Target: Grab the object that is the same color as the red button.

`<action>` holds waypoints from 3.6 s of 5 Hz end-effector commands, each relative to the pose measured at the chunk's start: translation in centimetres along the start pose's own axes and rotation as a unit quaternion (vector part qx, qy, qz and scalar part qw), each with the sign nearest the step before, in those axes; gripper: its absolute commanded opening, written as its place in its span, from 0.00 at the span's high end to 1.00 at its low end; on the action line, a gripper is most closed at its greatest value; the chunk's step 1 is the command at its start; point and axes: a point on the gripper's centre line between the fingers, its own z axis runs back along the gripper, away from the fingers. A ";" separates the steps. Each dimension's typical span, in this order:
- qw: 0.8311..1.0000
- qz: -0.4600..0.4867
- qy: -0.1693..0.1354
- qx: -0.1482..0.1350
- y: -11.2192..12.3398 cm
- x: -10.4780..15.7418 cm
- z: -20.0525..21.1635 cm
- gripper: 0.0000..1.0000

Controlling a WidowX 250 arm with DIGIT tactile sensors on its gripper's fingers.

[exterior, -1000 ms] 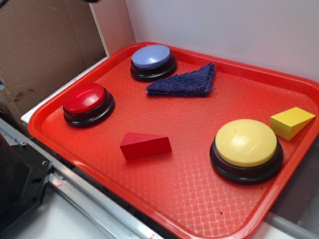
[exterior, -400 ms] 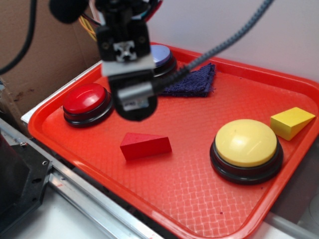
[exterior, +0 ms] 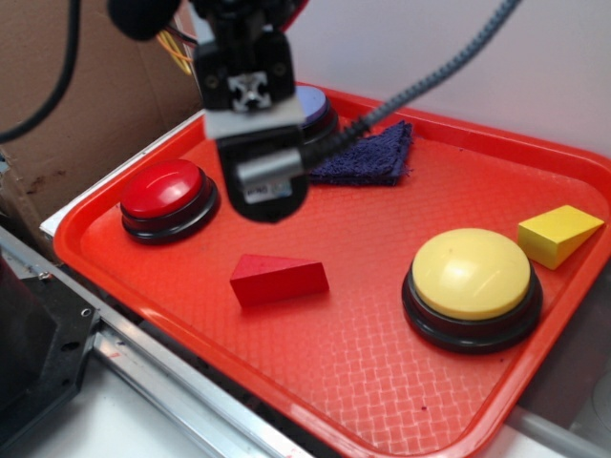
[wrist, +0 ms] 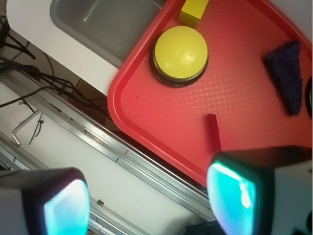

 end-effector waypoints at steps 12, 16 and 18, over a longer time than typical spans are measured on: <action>0.981 0.052 0.189 -0.007 10.0 0.0 -19.6 1.00; 0.969 0.216 0.121 0.004 10.2 -3.3 -11.6 1.00; 0.942 0.334 -0.005 -0.013 10.2 -6.2 -2.1 1.00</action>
